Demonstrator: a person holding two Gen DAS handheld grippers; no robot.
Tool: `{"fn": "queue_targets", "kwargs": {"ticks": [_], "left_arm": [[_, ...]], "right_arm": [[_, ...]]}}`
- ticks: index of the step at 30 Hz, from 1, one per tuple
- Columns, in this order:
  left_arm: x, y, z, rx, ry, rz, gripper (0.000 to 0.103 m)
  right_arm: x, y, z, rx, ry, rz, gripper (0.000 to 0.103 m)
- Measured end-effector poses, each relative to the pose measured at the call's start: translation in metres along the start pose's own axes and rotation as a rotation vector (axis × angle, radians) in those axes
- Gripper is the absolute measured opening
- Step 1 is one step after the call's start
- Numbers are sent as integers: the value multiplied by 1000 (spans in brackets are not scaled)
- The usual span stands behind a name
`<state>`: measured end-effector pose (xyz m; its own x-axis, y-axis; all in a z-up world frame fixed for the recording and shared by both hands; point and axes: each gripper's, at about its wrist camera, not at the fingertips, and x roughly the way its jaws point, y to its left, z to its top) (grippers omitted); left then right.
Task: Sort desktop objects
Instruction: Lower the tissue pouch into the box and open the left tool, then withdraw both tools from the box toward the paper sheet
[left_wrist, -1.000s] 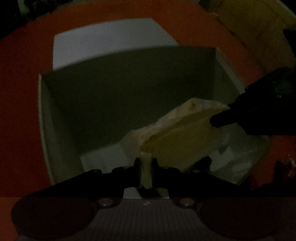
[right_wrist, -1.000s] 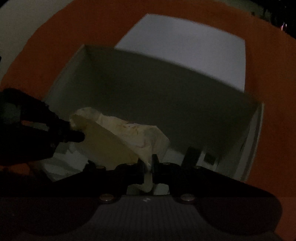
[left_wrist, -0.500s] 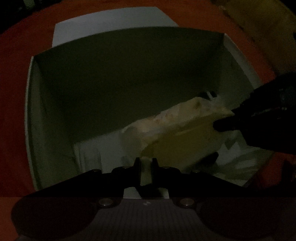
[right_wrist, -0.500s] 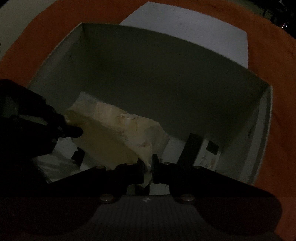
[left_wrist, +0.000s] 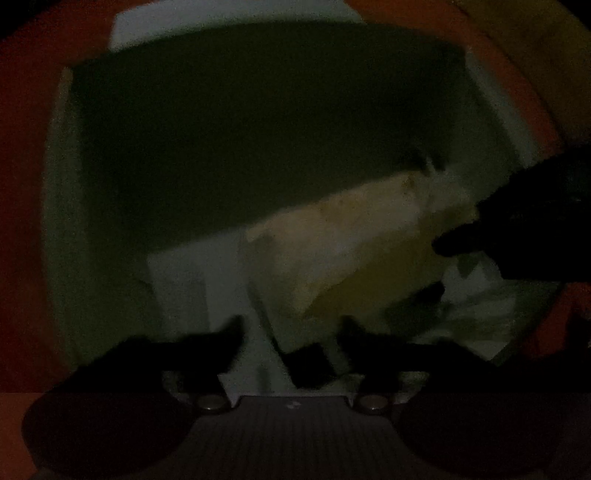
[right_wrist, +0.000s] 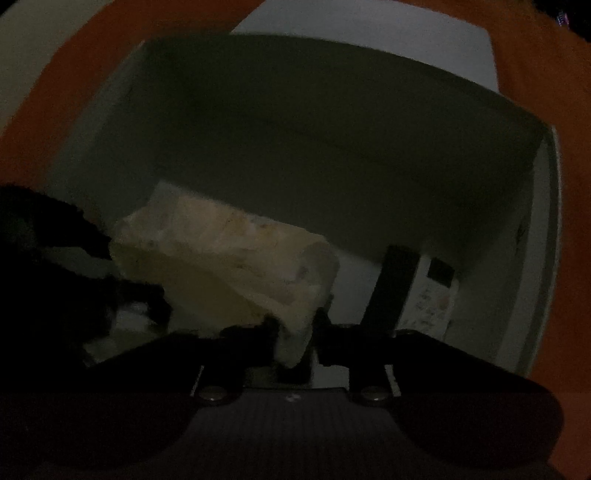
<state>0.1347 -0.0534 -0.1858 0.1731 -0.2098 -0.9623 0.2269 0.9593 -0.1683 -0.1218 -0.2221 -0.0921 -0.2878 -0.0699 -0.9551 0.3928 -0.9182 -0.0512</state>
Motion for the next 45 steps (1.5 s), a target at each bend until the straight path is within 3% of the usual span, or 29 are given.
{"fn": "queue_targets", "kwargs": {"ticks": [1,3,4,6,8,10,12,16,19,23,26,28,31,37,43,45], "left_arm": [[-10,3,3,-7,-27,-21,73],[-32,9,13,-24,-66,-65,88],[-42,14,17,-45,-91,-98,102],[-60,25,26,-104,-146,-183,103],[-75,36,35,-155,-188,-252,103],[-87,45,41,-197,-269,-256,103],[-97,53,49,-210,-363,-187,103],[-102,57,73,-94,-467,24,103],[-97,66,96,-59,-512,154,103],[-91,94,136,-74,-461,234,103],[-84,110,160,-72,-432,297,103],[-75,121,177,-74,-381,315,103],[-54,139,202,-114,-273,314,103],[-22,170,230,-216,-195,255,103],[1,184,253,-222,-141,313,103],[9,184,254,-215,-167,341,103]], "right_arm": [[-9,-4,4,21,-26,19,32],[-32,-12,14,48,-99,66,59],[-43,-16,18,53,-143,97,66],[-65,-24,25,62,-230,158,93],[-84,-32,33,78,-304,193,103],[-100,-40,41,104,-361,192,103],[-110,-45,52,95,-375,139,103],[-122,-54,75,66,-412,-40,103],[-124,-68,95,80,-421,-97,103],[-119,-95,125,163,-381,-83,103],[-116,-118,147,254,-368,-147,103],[-109,-131,162,248,-361,-168,103],[-97,-145,180,241,-347,-203,103],[-64,-168,206,283,-309,-223,103],[-25,-179,223,237,-307,-231,103],[-12,-178,227,212,-318,-243,103]]}}
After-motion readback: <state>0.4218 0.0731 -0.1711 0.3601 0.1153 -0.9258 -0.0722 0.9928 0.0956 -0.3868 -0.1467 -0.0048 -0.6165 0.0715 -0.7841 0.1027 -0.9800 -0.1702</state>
